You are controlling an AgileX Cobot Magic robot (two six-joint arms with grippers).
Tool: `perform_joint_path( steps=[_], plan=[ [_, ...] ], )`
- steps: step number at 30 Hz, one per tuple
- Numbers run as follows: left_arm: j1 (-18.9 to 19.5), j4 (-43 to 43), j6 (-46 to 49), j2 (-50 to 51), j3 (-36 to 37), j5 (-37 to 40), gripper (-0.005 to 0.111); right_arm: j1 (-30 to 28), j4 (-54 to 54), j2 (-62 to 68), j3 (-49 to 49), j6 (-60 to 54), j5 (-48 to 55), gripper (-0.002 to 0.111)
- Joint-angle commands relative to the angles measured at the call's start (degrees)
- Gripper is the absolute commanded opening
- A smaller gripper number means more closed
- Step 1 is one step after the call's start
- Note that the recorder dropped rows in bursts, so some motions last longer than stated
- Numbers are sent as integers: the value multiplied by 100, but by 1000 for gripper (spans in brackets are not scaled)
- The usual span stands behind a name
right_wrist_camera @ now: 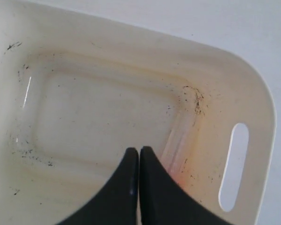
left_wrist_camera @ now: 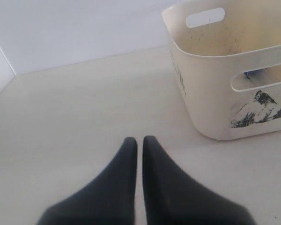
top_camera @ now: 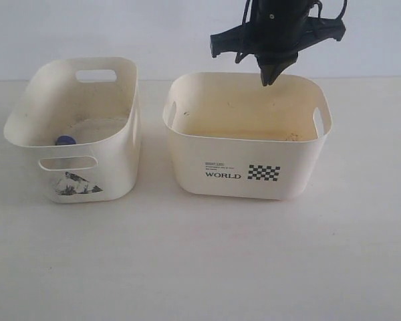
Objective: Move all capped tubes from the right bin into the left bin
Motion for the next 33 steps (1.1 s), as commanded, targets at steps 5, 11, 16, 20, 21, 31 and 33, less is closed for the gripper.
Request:
perform_joint_path(
  steps=[5,11,16,20,21,31,33],
  plan=[
    [2,7,-54,3,-21,-19,4,-7,71,221,145,-754,-257,28],
    [2,7,-54,3,-21,-19,4,16,50,353,145,-614,-1181,61],
    [2,7,-54,3,-21,-19,4,16,40,355,145,-226,-849,61],
    [2,7,-54,3,-21,-19,4,16,40,454,145,-114,-566,61],
    [2,7,-54,3,-21,-19,4,16,40,476,145,-114,-517,61],
    [2,7,-54,3,-21,-31,4,16,107,701,145,-114,-304,61],
    [2,7,-54,3,-21,-31,4,16,107,701,145,-114,-206,61]
  ],
)
